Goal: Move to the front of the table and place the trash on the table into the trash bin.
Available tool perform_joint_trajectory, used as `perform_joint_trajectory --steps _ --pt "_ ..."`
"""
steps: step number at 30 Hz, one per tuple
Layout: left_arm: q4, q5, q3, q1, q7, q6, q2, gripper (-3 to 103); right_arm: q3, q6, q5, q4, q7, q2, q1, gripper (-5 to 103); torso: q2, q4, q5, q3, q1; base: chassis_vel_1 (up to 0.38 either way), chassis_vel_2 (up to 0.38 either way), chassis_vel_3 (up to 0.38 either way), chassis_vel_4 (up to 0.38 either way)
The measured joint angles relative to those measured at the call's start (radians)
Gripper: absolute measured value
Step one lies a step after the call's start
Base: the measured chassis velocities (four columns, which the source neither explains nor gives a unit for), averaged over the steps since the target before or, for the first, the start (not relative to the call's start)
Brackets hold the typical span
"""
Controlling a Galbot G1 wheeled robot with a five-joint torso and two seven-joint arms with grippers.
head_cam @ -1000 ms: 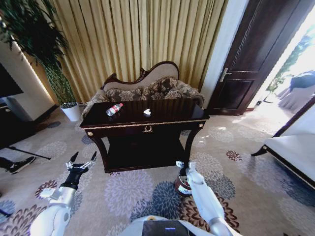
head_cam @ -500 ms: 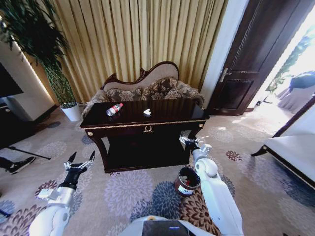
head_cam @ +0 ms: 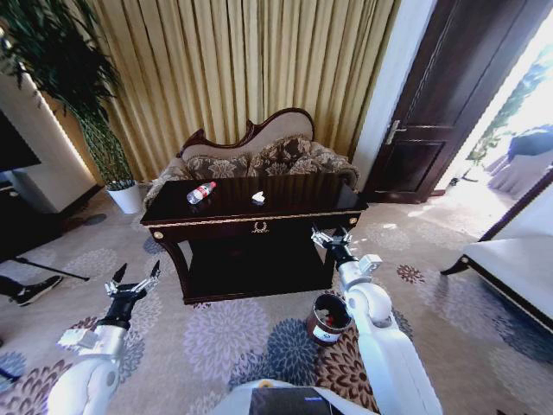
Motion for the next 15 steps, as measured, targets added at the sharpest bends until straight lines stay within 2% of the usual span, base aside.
perform_joint_trajectory --steps 15 --pt "-0.004 0.008 0.002 -0.001 0.006 0.002 -0.007 100 -0.03 0.006 -0.038 -0.003 -0.046 0.004 -0.022 100 0.0 0.0 0.0001 0.0 0.0 -0.013 0.016 0.017 -0.017"
